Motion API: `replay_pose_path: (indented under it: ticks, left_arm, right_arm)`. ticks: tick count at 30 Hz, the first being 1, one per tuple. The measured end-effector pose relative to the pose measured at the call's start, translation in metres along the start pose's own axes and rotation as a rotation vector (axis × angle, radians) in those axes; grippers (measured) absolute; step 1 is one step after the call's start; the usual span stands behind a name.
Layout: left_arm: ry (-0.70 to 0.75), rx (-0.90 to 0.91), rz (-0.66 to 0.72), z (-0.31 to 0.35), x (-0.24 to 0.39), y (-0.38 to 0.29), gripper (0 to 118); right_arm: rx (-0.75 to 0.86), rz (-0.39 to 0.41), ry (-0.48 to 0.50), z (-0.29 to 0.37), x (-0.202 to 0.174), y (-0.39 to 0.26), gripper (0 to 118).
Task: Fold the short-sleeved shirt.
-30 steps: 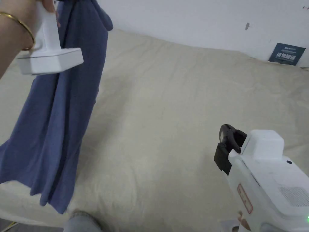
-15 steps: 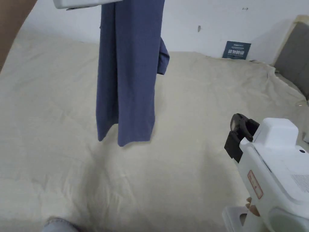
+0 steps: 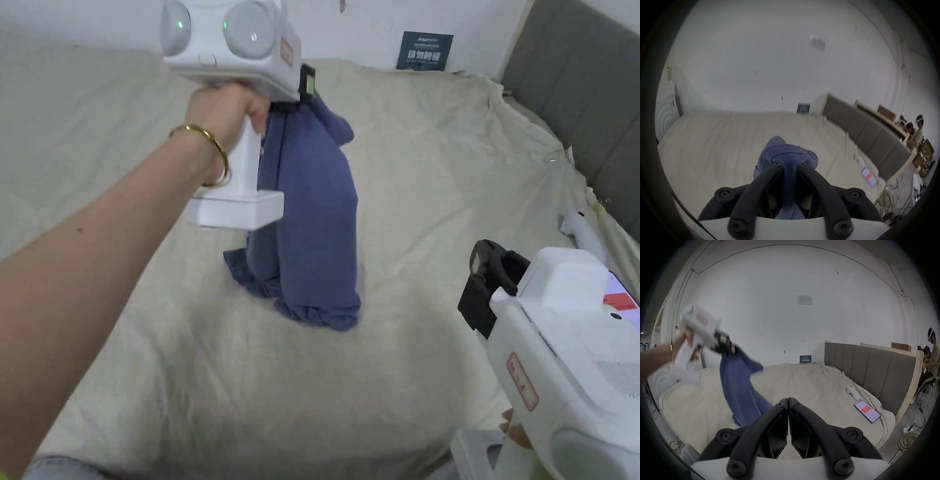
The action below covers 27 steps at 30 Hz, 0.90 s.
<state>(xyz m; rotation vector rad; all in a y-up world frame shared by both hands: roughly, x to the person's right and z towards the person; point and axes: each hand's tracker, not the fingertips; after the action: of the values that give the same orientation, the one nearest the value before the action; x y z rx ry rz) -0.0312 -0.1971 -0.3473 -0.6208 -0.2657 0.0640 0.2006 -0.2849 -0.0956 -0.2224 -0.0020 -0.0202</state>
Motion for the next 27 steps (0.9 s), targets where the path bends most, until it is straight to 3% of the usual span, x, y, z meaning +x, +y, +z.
replay_pose_path:
  ticks: [5, 6, 9, 10, 13, 17, 20, 22, 27]
  left_arm:
    - [0.022, -0.307, -0.008, -0.083, 0.008, -0.101, 12]
    - [0.024, -0.352, -0.006, -0.094, 0.009, -0.121, 19]
    - [0.032, -0.41, 0.043, -0.11, 0.008, -0.159, 66]
    - [0.027, -0.406, 0.045, -0.112, 0.007, -0.166, 71]
    - [0.012, -0.345, 0.077, -0.104, 0.004, -0.171, 78]
    - [-0.028, -0.392, 0.137, -0.104, -0.009, -0.147, 85]
    - [-0.112, -0.256, 0.225, -0.076, -0.02, -0.116, 104]
    - [-0.148, -0.095, 0.251, -0.046, -0.03, -0.092, 110]
    - [-0.063, 0.175, 0.214, 0.019, -0.054, -0.06, 111]
  right_arm:
    - [-0.051, -0.004, -0.003, -0.013, 0.004, -0.013, 0]
    - [-0.066, -0.001, -0.005, -0.015, 0.004, -0.015, 0]
    - [-0.094, -0.011, -0.007, -0.023, 0.007, -0.021, 0]
    - [-0.1, -0.019, -0.008, -0.025, 0.007, -0.023, 0]
    - [-0.116, -0.029, -0.011, -0.031, 0.008, -0.026, 0]
    - [-0.129, -0.024, -0.003, -0.035, 0.004, -0.026, 0]
    - [-0.121, -0.018, 0.008, -0.036, 0.001, -0.022, 0]
    - [-0.112, -0.014, 0.014, -0.038, -0.001, -0.017, 0]
    - [-0.066, -0.007, 0.038, -0.042, -0.012, -0.004, 0]
